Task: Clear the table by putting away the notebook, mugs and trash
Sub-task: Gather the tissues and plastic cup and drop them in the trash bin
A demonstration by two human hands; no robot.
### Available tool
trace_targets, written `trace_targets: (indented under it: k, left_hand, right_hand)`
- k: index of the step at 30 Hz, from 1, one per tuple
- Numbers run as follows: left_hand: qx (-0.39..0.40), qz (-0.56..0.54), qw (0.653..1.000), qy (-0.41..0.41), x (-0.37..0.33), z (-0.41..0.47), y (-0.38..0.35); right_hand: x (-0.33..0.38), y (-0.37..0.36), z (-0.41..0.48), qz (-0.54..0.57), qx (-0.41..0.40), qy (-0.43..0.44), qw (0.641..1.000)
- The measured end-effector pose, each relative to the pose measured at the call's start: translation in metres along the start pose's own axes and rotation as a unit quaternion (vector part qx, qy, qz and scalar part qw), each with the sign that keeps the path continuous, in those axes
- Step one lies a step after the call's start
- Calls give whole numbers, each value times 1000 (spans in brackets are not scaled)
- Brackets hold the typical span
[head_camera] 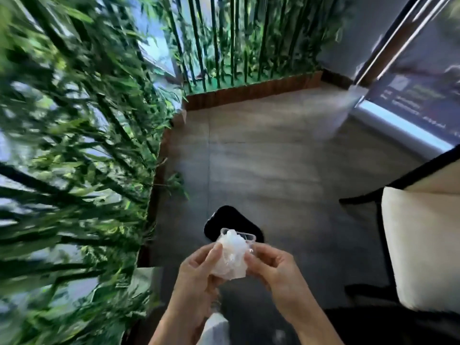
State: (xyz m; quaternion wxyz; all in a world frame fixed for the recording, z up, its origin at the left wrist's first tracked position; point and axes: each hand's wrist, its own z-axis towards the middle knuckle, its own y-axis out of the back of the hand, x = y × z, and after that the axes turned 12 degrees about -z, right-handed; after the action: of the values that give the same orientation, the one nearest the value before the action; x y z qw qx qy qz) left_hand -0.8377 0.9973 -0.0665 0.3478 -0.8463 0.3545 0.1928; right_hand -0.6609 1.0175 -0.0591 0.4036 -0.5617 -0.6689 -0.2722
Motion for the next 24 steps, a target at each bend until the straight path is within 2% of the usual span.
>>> trace_targets:
  k: [7, 13, 16, 18, 21, 24]
  left_hand:
    - [-71, 104, 991, 45, 83, 165, 55]
    - [-123, 225, 964, 77, 170, 300, 105]
    - [-155, 353, 920, 65, 198, 363, 124]
    - [-169, 425, 888, 44, 211, 394, 134]
    - [-146, 479, 865, 30, 223, 427, 145]
    - [-124, 503, 855, 27, 229, 443, 153]
  right_hand:
    - [-140, 13, 140, -29, -108, -160, 981]
    - [-270, 32, 256, -106, -134, -261, 950]
    - [-327, 42, 318, -193, -140, -257, 936]
    - [-359, 47, 353, -295, -144, -251, 911]
    - [-393, 50, 390, -373, -142, -243, 884]
    - [-415, 47, 409, -395, -125, -245, 877]
